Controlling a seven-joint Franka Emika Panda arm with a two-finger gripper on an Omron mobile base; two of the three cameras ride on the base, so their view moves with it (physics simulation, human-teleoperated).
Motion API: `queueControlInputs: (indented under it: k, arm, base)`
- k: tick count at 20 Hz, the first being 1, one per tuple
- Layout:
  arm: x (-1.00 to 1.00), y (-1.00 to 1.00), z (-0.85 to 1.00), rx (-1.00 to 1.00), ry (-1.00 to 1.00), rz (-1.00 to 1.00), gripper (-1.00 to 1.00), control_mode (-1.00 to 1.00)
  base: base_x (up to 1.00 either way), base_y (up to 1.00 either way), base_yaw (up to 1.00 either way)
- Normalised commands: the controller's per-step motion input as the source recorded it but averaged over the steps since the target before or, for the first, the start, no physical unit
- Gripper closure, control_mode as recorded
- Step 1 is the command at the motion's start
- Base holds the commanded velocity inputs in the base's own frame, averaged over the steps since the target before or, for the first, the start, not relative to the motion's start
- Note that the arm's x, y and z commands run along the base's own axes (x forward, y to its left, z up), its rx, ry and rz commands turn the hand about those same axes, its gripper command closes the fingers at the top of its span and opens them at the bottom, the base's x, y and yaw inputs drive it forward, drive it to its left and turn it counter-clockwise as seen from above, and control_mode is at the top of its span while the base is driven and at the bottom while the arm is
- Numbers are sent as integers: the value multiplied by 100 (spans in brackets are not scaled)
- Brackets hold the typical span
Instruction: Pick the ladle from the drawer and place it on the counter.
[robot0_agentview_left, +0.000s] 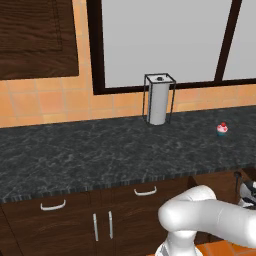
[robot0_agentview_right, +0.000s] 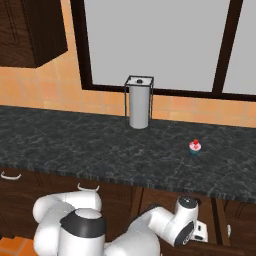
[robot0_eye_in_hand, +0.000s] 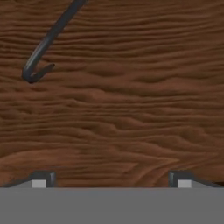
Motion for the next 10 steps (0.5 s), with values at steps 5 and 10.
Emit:
queueControlInputs:
  k: [5,10]
  arm:
    - [-65,-36,-32,0,9,0,-100,-100]
    - [-96,-38,-42,0,11,0,-100,-100]
  base:
    - [0,0,0]
    - [0,0,0]
